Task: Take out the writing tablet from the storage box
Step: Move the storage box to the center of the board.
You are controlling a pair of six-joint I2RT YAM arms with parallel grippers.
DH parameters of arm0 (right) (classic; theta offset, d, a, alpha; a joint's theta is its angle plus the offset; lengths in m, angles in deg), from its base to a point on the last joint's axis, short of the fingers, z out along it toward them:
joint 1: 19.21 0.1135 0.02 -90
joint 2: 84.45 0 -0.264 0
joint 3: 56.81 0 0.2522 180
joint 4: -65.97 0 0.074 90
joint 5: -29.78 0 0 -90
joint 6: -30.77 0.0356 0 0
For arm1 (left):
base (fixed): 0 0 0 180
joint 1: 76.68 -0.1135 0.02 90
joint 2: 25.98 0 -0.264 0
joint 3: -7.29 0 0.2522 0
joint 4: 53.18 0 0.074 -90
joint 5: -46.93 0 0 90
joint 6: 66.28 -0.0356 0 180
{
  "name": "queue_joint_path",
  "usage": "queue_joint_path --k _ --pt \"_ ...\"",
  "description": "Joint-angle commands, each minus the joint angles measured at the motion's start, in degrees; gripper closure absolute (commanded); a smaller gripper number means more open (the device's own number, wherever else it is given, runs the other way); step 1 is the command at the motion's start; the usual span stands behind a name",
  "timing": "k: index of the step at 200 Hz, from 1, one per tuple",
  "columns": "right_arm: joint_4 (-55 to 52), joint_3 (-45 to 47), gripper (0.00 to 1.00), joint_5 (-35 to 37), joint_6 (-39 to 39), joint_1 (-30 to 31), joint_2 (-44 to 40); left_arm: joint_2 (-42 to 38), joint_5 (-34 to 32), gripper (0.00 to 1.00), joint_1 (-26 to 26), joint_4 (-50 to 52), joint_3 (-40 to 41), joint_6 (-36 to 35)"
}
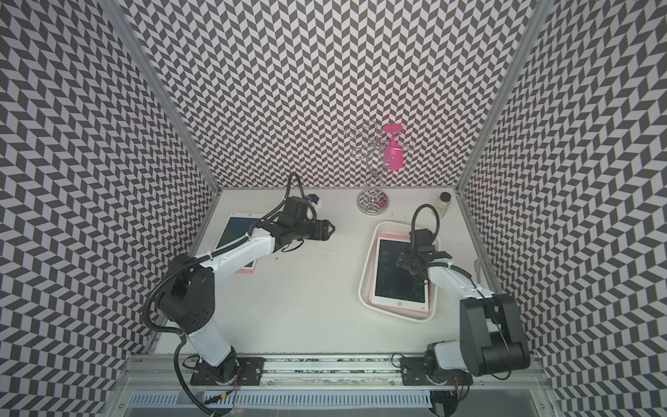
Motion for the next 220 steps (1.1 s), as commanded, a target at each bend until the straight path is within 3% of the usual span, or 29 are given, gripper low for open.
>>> queue_joint_path --k 1,86,150,220 --pt "0.95 1.26 0.01 1.52 1.17 -0.41 -0.74 3.14 2.22 0.27 2.80 -1.92 -1.47 2.21" --pt "2.58 3.40 0.01 -0.22 0.20 -1.33 -0.65 10.01 4.76 0.29 9.79 -4.18 -6.76 4.37" --pt "4.54 3.56 0.01 -5.95 -2.19 -1.69 1.74 17.58 5.25 0.29 14.21 -1.57 -14.80 5.30" --pt "5.83 4.46 0.01 -9.74 -4.16 -1.70 2.36 25.90 -1.21 0.31 15.31 6.20 -23.52 4.75"
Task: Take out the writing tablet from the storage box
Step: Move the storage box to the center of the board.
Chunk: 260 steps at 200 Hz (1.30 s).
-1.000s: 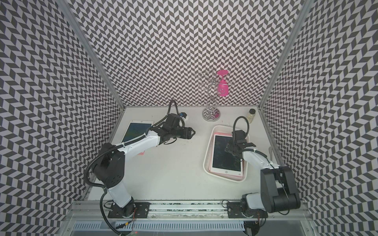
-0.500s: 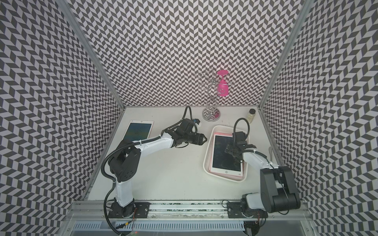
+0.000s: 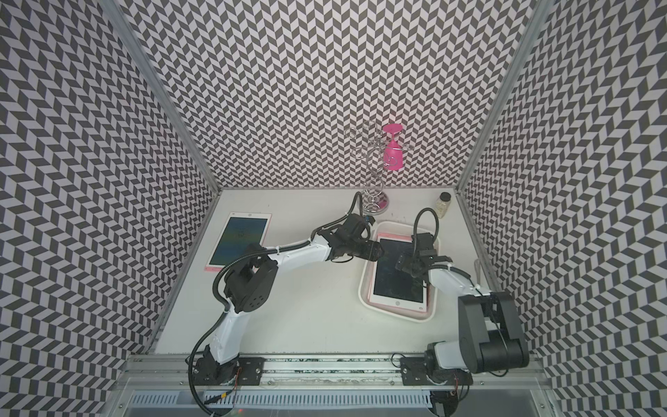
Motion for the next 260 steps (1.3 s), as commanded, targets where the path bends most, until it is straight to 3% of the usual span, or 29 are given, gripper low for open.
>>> queue_joint_path --k 1,15,47,71,95,126,186,209,223,241,260 --pt "0.37 1.17 0.01 -3.71 -1.29 -0.18 1.59 0.86 -3.42 0.31 -0.09 3.99 -2.17 -0.37" --pt "0.62 0.97 0.01 -4.04 -1.55 -0.18 1.96 0.96 -3.89 0.36 -0.11 3.96 -2.08 -0.39" --pt "1.08 -0.11 0.00 -5.94 -2.66 -0.18 3.62 0.51 -4.47 0.65 -0.55 4.96 -1.28 1.02" --pt "1.09 -2.03 0.00 -8.07 -4.04 0.24 5.55 -1.45 -4.86 0.80 -1.32 4.41 2.71 3.50" --pt "1.53 -4.17 0.00 -10.02 -5.50 1.64 7.44 -7.06 -5.81 0.92 -3.15 0.56 12.10 7.82" --pt "1.27 -8.88 0.00 -11.52 -6.11 7.69 13.03 -16.35 -3.94 0.99 -5.71 -8.84 28.07 14.32" --pt "-0.82 -17.63 0.00 -12.39 -8.99 16.71 21.92 -33.25 1.93 0.97 -5.98 -23.84 52.39 27.72" --pt "-1.96 -19.02 0.01 -13.51 -11.63 18.49 22.43 -41.84 2.30 0.84 -5.50 -30.97 62.35 34.88" --pt "-2.84 -19.46 0.01 -13.04 -12.48 19.15 21.39 -45.92 -1.93 0.79 -5.03 -26.68 62.71 33.95" --pt "-3.68 -19.63 0.00 -11.53 -12.43 19.16 18.65 -48.55 -8.77 0.59 -5.39 -19.07 60.21 31.01" --pt "-4.87 -20.25 0.00 -9.92 -12.33 19.25 15.41 -48.78 -13.66 0.53 -6.02 -14.24 57.10 27.27"
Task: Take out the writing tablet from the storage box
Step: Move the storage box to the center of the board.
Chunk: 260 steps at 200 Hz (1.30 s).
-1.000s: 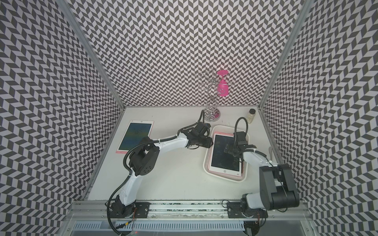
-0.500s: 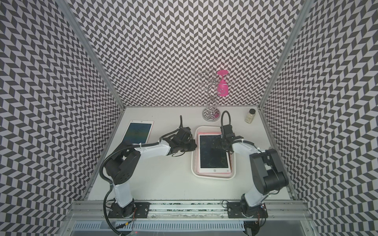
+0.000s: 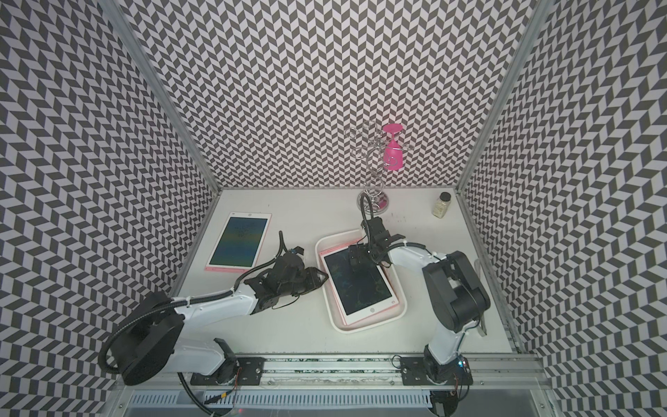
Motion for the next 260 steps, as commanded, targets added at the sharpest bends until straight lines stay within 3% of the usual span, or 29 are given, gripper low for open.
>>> queue_joint_path --k 1,47,96,124,164,207,260 --pt "-4.92 0.24 0.00 2.20 -1.22 -0.69 -3.45 -0.90 -7.78 0.53 -0.82 7.15 -4.39 -3.59" --pt "-6.64 1.58 0.01 4.76 -0.32 -0.71 -13.12 2.92 -20.05 0.46 -1.39 12.94 -11.67 -13.14" --pt "-9.36 5.63 0.01 4.13 2.01 -1.05 -18.32 10.40 -24.89 0.39 -5.12 12.51 -20.88 -26.13" --pt "-9.14 10.05 0.01 0.48 4.55 -1.13 -21.74 14.96 -21.82 0.33 -7.98 9.16 -26.06 -33.86" --pt "-8.96 13.16 0.01 -0.10 5.58 -1.26 -24.75 24.15 -15.40 0.33 -8.20 12.13 -37.15 -44.39" --pt "-8.94 13.76 0.01 -0.40 5.30 -1.57 -24.20 27.70 -7.42 0.32 -8.11 13.38 -39.59 -48.80" --pt "-8.77 14.74 0.01 -1.58 4.64 -2.02 -25.29 31.67 -7.18 0.28 -8.28 18.49 -44.12 -53.69"
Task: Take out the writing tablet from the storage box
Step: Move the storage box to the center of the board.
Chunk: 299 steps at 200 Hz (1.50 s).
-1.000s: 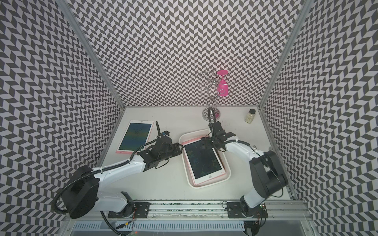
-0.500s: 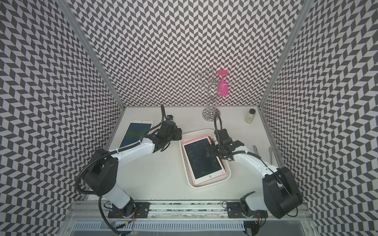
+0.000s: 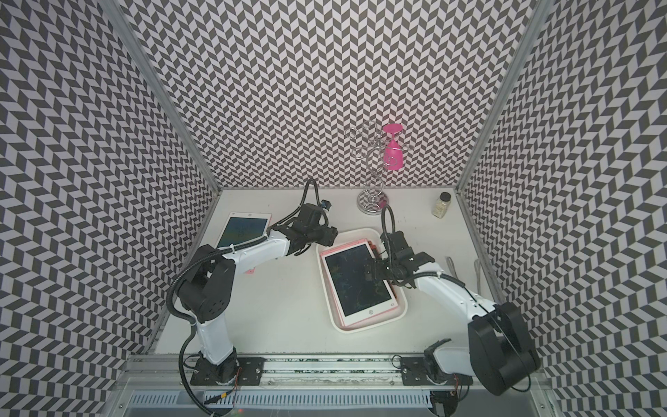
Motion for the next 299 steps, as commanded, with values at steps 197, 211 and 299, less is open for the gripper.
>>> queue_joint_path --k 197,211,299 --pt "3.06 2.03 0.01 -4.80 -0.05 -2.10 -1.53 4.42 4.00 0.43 -1.99 9.17 -10.40 -4.39" --pt "3.30 1.98 0.01 -5.05 -0.19 -2.50 -1.35 3.32 4.10 0.41 -1.51 8.97 -8.57 -5.07" --pt "3.24 2.15 0.01 -6.69 -0.42 -3.06 -2.04 9.15 2.76 0.40 -1.12 10.08 -8.54 -6.63"
